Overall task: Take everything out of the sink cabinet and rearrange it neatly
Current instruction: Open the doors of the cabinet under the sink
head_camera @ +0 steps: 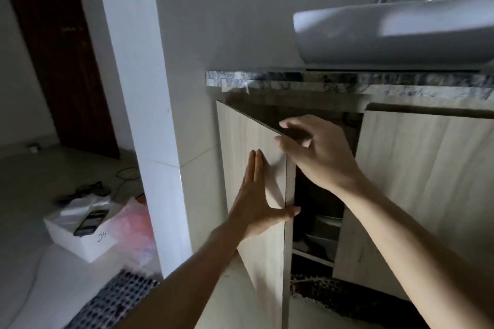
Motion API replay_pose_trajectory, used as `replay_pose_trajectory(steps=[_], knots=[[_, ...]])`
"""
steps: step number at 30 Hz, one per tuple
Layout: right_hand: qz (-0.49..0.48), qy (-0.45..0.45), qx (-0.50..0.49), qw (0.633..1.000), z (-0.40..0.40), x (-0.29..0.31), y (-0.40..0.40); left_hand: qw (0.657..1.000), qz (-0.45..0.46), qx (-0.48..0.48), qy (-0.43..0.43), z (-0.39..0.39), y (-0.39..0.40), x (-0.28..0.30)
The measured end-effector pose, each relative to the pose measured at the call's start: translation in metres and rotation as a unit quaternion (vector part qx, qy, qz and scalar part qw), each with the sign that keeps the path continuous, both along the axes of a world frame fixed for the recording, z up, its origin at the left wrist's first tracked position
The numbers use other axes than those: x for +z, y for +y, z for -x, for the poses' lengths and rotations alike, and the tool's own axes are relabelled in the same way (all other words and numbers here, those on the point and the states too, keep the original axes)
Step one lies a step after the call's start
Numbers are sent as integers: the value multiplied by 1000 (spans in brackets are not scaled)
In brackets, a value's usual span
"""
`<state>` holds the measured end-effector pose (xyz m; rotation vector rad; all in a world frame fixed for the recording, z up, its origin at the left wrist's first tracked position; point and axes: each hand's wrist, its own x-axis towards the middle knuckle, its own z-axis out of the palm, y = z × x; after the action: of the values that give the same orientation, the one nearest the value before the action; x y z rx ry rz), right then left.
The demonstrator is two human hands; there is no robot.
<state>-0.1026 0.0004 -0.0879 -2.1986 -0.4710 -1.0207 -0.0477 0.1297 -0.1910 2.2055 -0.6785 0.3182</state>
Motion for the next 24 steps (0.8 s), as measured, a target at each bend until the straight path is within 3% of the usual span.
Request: replay_pose_trajectory(steps=[3, 9, 17, 24], knots=[[40, 30, 93, 994, -2, -1, 30, 999, 20, -35, 4, 11, 50, 4], [154, 5, 122, 981, -23, -4, 89, 996, 82, -10, 47, 26, 111, 0], [257, 28, 74, 963, -37, -3, 166, 956, 175, 236, -3, 44, 156, -11], [244, 51, 73, 966, -54, -6, 211, 932, 209, 294, -12, 32, 185, -2]])
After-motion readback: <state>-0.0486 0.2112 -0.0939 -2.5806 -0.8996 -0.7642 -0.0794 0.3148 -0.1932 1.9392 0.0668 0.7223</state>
